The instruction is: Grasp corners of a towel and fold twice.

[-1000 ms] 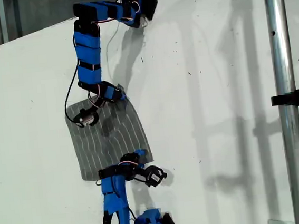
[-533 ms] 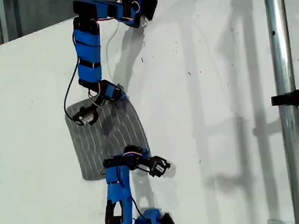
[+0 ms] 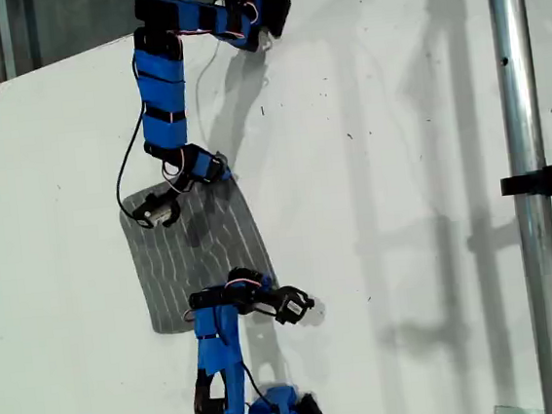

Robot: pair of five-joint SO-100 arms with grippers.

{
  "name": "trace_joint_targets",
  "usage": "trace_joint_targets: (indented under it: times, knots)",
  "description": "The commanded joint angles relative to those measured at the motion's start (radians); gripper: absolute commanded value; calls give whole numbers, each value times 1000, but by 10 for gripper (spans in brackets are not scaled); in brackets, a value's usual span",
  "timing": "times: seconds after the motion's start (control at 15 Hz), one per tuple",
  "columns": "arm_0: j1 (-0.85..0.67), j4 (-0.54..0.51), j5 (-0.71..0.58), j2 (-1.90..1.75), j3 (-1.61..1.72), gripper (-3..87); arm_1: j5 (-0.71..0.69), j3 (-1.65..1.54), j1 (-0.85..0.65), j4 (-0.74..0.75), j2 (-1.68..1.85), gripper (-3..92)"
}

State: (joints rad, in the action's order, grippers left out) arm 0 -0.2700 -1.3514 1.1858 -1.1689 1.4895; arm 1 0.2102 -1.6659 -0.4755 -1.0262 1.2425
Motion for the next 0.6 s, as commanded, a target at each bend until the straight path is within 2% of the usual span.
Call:
trace_joint_targets:
  times: [0.0,0.07,0.2,0.33,0.53]
  knots:
    - [32,-183,26,-98,-115,202,8,-5,-12,8,66,-3]
    - [44,-272,34,-124,-179,237,9,-11,-11,14,66,-3]
    - [52,-298,0,-209,-232,263,12,-14,-9,25,61,-3]
    - [31,-288,-25,-233,-218,267,15,-14,-8,26,61,-3]
    - [-18,-230,-26,-69,-167,272,17,-14,-6,26,64,-3]
